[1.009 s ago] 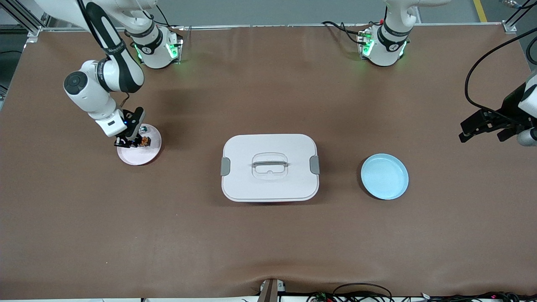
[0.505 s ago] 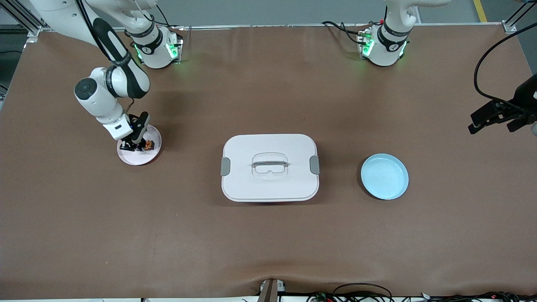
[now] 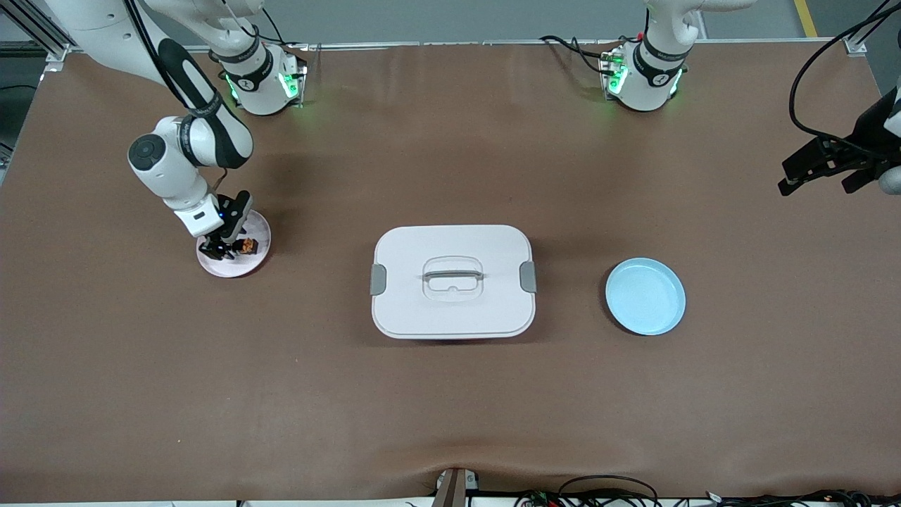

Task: Transfer orange switch to right arm and place
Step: 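Lower the orange switch onto the pink plate with the right gripper, then open the right gripper and raise it away from the plate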

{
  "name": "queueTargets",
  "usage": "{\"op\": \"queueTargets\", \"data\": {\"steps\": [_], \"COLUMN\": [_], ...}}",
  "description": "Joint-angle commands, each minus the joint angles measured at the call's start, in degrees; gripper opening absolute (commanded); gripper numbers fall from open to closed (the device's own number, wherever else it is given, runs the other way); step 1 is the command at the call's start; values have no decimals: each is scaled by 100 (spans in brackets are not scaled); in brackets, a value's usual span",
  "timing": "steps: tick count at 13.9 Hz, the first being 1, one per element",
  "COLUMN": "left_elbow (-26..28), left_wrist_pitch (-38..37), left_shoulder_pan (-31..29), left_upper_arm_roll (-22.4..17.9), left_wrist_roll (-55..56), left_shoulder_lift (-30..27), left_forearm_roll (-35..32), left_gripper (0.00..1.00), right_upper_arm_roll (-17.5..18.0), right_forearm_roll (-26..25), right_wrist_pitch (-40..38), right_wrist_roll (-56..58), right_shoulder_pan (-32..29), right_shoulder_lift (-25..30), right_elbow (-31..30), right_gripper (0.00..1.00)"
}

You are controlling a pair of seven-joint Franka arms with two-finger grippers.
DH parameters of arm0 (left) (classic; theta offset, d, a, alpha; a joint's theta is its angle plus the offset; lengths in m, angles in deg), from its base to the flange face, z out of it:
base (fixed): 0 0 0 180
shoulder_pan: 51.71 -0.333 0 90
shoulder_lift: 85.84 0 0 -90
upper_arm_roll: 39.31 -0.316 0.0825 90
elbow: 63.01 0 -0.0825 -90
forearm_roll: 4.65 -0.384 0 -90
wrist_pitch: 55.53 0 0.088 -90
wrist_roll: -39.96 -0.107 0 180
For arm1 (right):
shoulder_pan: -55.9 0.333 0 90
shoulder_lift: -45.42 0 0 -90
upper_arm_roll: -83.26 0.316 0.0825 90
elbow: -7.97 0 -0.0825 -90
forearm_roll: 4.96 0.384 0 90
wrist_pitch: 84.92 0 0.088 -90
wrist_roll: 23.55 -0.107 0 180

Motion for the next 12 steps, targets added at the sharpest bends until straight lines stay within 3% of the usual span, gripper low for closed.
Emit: {"op": "queueTargets", "data": {"steps": [1,7,12], "left_elbow": [125,46,-244], "left_wrist_pitch": [35,0,-149], "left_shoulder_pan": [-90,-46,-29], "left_upper_arm_roll": [86,113,104], "left_wrist_roll": [-104,-86,-130], "left_shoulder_lift": [-130,-130,81], "left_forearm_roll": [-49,-49,-49], "left_gripper": [100,100,100], "right_upper_arm_roll": [237,379,370], "right_forearm_roll": [39,48,48], "right_wrist_pitch": [-55,-1933,-4270], "right_wrist_roll": [-294,-594,-1338], "right_shoulder_pan": [-70,-61,-52], "right_shoulder_lift": [38,819,1347], "right_elbow": [65,626,1811], "right_gripper": [100,100,100]}}
